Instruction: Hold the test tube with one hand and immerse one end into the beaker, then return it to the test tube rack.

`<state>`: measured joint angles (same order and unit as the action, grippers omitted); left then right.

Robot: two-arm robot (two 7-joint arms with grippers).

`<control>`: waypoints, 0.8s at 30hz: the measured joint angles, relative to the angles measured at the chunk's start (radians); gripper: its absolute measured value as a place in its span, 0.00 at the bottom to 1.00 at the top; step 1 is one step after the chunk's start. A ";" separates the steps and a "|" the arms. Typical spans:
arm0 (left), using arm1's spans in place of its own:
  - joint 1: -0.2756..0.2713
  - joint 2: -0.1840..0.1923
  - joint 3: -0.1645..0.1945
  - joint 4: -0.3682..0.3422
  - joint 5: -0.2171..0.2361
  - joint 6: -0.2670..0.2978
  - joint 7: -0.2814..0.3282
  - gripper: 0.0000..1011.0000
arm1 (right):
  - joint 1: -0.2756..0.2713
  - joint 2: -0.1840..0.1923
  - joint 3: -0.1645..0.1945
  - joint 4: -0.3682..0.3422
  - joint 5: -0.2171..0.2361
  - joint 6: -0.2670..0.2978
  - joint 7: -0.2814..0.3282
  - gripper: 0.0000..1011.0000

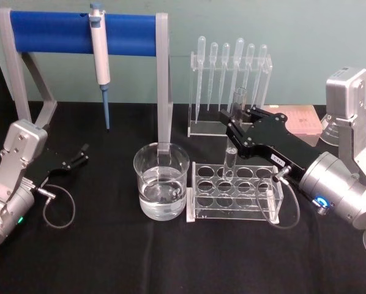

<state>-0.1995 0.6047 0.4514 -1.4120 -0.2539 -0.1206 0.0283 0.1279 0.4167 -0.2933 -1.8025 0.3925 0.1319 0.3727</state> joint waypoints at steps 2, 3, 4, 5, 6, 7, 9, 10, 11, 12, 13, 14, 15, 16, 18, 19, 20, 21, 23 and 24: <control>0.000 0.000 0.000 0.000 0.000 0.000 0.000 0.99 | 0.000 0.000 0.000 0.000 0.000 0.000 0.000 0.22; 0.000 0.000 0.000 0.000 0.000 0.000 0.000 0.99 | 0.000 0.000 0.000 0.000 0.000 0.000 0.000 0.22; 0.000 0.000 0.000 0.000 0.000 0.000 0.000 0.99 | 0.000 0.000 0.000 0.000 0.000 0.000 0.000 0.22; 0.000 0.000 0.000 0.000 0.000 0.000 0.000 0.99 | 0.000 0.000 0.000 0.000 0.000 0.000 0.000 0.22; 0.000 0.000 0.000 0.000 0.000 0.000 0.000 0.99 | 0.000 0.000 0.000 0.000 0.000 0.000 0.000 0.22; 0.000 0.000 0.000 0.000 0.000 0.000 0.000 0.99 | 0.000 0.000 0.000 0.000 0.000 0.000 0.000 0.22; 0.000 0.000 0.000 0.000 0.000 0.000 0.000 0.99 | 0.000 0.000 0.000 0.000 0.000 0.000 0.000 0.22; 0.000 0.000 0.000 0.000 0.000 0.000 0.000 0.99 | 0.000 0.000 0.000 0.000 0.000 0.000 0.000 0.22; 0.000 0.000 0.000 0.000 0.000 0.000 0.000 0.99 | 0.000 0.000 0.000 0.000 0.000 0.000 0.000 0.22; 0.000 0.000 0.000 0.000 0.000 0.000 0.000 0.99 | 0.000 0.000 0.000 0.000 0.000 0.000 0.000 0.22; 0.000 0.000 0.000 0.000 0.000 0.000 0.000 0.99 | 0.000 0.000 0.000 0.000 0.000 0.000 0.000 0.22; 0.000 0.000 0.000 0.000 0.000 0.000 0.000 0.99 | 0.000 0.000 0.000 0.000 0.000 0.000 0.000 0.22; 0.000 0.000 0.000 0.000 0.000 0.000 0.000 0.99 | 0.000 0.000 0.000 0.000 0.000 0.000 0.000 0.22; 0.000 0.000 0.000 0.000 0.000 0.000 0.000 0.99 | 0.000 0.000 0.000 0.000 0.000 0.000 0.000 0.22; 0.000 0.000 0.000 0.000 0.000 0.000 0.000 0.99 | 0.000 0.000 0.000 0.000 0.000 0.000 0.000 0.22; 0.000 0.000 0.000 0.000 0.000 0.000 0.000 0.99 | 0.000 0.000 0.000 0.000 0.000 0.000 0.000 0.22; 0.000 0.000 0.000 0.000 0.000 0.000 0.000 0.99 | 0.000 0.000 0.000 0.000 0.000 0.000 0.000 0.22; 0.000 0.000 0.000 0.000 0.000 0.000 0.000 0.99 | 0.000 0.000 0.000 0.000 0.000 0.000 0.000 0.22; 0.000 0.000 0.000 0.000 0.000 0.000 0.000 0.99 | 0.000 0.000 0.000 0.000 0.000 0.000 0.000 0.22; 0.000 0.000 0.000 0.000 0.000 0.000 0.000 0.99 | 0.000 0.000 0.000 0.000 0.000 0.000 0.000 0.22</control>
<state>-0.1995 0.6046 0.4514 -1.4120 -0.2539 -0.1206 0.0283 0.1279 0.4167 -0.2933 -1.8026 0.3925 0.1319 0.3727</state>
